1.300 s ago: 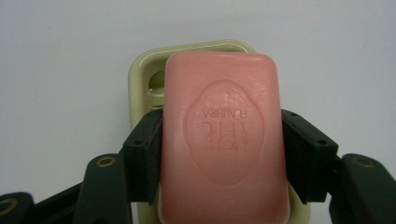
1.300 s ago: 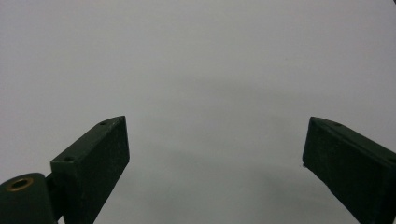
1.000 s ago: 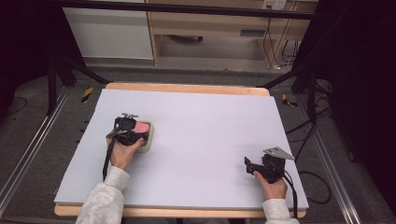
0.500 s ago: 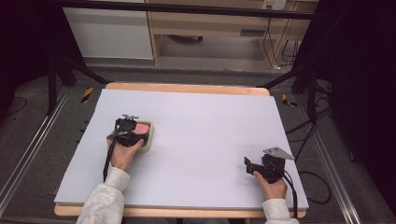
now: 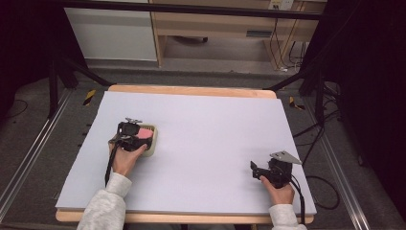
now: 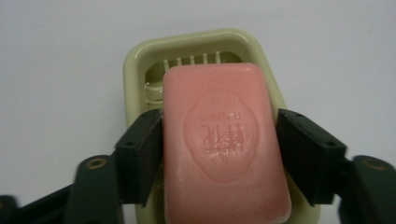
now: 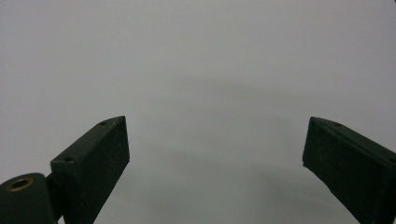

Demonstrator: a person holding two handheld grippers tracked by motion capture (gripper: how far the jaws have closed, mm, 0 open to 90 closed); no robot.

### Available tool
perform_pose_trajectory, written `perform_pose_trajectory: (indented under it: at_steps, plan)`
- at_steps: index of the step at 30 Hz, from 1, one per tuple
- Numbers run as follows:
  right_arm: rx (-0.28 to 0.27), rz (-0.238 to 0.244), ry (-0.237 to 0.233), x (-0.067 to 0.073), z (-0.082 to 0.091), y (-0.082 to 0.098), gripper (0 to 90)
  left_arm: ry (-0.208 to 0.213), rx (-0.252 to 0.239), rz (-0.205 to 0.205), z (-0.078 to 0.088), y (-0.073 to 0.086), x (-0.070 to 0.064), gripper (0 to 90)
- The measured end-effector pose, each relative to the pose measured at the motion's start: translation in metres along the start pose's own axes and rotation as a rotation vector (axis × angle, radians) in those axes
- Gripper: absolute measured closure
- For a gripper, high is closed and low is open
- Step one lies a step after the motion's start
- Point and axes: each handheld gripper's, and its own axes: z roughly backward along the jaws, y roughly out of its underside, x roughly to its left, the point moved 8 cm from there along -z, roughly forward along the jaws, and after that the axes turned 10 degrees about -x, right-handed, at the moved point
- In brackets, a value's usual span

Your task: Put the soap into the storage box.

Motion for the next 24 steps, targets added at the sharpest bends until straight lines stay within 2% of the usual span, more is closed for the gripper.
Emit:
perform_pose_trajectory:
  at_steps: [6,12,15,20,24]
  plan:
    - [-0.001,0.002,0.001,0.000,0.000,0.000,7.6,0.012,-0.044,-0.018,0.013,-0.007,0.000,27.1]
    - [-0.001,-0.003,-0.001,0.000,0.000,0.000,7.6,0.065,-0.089,-0.027,0.028,-0.008,-0.005,26.7]
    - [-0.003,-0.009,-0.001,0.000,0.001,0.000,7.5,0.086,-0.114,-0.039,0.037,-0.006,-0.005,26.7]
    - [-0.004,-0.012,0.002,0.000,0.001,0.000,7.4,0.112,-0.153,-0.025,0.048,0.000,-0.003,26.0]
    - [-0.009,-0.013,0.003,-0.001,0.001,0.000,7.3,0.118,-0.181,-0.040,0.057,0.006,0.001,25.6]
